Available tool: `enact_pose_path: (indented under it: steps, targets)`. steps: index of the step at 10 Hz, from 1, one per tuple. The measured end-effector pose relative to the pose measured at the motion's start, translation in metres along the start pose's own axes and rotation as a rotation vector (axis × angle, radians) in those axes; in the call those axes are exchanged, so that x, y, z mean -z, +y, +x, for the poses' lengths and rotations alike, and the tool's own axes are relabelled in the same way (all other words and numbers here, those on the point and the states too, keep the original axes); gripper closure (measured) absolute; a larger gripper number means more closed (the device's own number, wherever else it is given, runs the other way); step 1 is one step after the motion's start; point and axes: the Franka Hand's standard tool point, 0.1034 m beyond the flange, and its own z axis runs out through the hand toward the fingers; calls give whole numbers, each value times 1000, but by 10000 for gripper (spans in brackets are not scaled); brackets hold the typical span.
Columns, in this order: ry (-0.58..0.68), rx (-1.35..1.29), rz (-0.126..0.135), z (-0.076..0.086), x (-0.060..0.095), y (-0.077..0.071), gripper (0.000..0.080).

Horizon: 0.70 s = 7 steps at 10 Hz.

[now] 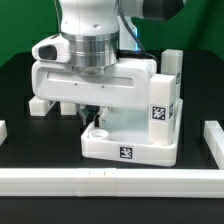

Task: Assemble desk

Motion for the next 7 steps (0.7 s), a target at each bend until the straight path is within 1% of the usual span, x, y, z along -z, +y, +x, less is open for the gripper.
enact_pose_path:
  steps: [1,2,4,5,7]
  targets:
    - [0,64,-1,0,0,0,736]
    - [2,119,-8,2,0,-5,736]
    - [16,236,-21,15,2,-15,736]
    - [19,305,-24,18,2,-16,736]
    - [14,417,-30,17,1,-12,736]
